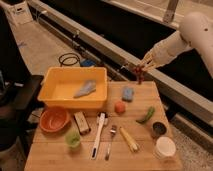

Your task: Place grapes in red bowl

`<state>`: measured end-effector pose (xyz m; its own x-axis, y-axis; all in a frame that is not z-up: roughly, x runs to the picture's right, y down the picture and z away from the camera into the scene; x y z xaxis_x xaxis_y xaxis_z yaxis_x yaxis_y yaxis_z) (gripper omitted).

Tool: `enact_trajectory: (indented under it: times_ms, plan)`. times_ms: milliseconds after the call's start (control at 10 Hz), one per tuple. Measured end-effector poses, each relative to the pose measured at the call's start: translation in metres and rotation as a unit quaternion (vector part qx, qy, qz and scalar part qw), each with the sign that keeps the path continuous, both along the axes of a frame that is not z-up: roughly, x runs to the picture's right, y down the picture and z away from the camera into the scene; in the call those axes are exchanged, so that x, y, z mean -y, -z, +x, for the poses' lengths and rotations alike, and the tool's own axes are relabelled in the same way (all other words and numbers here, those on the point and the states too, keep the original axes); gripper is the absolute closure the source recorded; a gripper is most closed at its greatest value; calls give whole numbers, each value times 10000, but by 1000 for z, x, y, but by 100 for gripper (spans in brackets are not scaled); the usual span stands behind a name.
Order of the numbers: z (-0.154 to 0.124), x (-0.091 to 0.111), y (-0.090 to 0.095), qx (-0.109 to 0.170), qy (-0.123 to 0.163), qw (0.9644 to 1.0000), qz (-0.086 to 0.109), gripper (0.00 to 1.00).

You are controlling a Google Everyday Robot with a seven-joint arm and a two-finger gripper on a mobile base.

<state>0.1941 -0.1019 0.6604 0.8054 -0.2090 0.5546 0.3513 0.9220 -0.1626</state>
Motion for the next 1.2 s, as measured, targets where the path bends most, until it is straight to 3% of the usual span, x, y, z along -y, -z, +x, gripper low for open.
enact_trajectory:
  times_ms: [800, 1000, 1200]
  plan:
    - [-4, -1, 3, 39, 56, 10000, 18, 100]
    - [-15, 0, 10, 131, 253, 9995, 137, 100]
    - [-51, -3, 25, 365, 611, 9969, 343, 100]
